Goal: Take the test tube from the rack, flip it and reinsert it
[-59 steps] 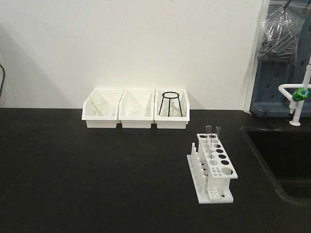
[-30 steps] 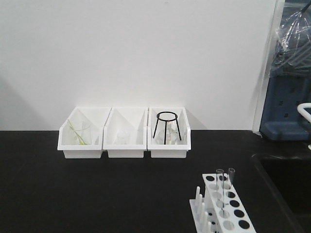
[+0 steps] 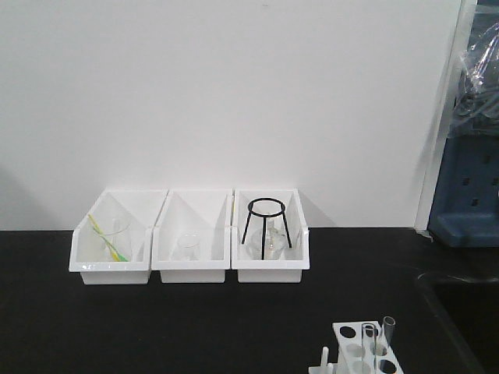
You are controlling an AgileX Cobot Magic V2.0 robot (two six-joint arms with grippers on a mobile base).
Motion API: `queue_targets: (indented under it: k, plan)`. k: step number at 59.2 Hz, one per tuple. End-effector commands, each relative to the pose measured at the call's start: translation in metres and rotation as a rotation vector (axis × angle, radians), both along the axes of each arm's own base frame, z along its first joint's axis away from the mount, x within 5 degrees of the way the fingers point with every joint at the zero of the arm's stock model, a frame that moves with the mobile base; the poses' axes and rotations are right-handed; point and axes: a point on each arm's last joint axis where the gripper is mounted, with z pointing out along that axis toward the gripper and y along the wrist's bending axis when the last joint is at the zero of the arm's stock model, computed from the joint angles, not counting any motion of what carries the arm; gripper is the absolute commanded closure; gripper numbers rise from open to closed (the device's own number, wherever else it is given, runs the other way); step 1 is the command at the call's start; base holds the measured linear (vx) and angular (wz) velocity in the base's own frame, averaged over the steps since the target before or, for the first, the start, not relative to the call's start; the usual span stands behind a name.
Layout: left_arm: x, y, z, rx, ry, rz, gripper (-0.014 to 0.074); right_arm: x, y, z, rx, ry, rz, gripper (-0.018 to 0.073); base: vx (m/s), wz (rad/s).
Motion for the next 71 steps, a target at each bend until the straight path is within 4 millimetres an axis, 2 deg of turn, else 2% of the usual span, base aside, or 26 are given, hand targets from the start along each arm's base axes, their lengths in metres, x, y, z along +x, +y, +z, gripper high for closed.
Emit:
queue_targets:
  k: [1,25,34,41,48,53,56,65,71]
  plan:
    - [0.0,-0.001,0.007,-0.001,-0.088,-0.008,0.0603,-0.001,0.0,0.008,-0.002,-0.097,-0.003,0.0568,0.07,-0.01]
    - [0.0,-0.001,0.007,-0.001,-0.088,-0.008,0.0603,-0.001,0.0,0.009,-0.001,-0.105,-0.002,0.0568,0.01,0.0]
    - [0.0,-0.001,0.007,-0.001,-0.088,-0.008,0.0603,-0.002,0.0,0.021,0.009,-0.218,0.002,0.0568,0.0,0.0]
    - [0.0,-0.001,0.007,-0.001,-0.088,-0.008,0.0603,-0.009,0.0,0.052,0.011,-0.306,0.001,0.0568,0.0,0.0]
    - [0.0,-0.001,0.007,-0.001,-0.088,-0.008,0.0603,-0.018,-0.001,0.111,-0.047,-0.353,-0.011,0.0568,0.0,0.0]
    - [0.0,-0.001,0.007,-0.001,-0.088,-0.008,0.0603,-0.011,0.0,0.147,-0.095,-0.366,-0.018,0.0568,0.0,0.0]
    - [0.0,-0.001,0.007,-0.001,-0.088,-0.008,0.0603,-0.001,0.0,0.167,-0.118,-0.354,-0.021,0.0568,0.0,0.0]
    - [0.0,-0.001,0.007,-0.001,-0.088,-0.008,0.0603,0.027,0.001,0.195,-0.121,-0.318,-0.017,0.0568,0.0,0.0]
    - [0.0,-0.001,0.007,-0.001,-0.088,-0.008,0.0603,0.043,0.002,0.196,-0.116,-0.292,-0.011,0.0568,0.0,0.0]
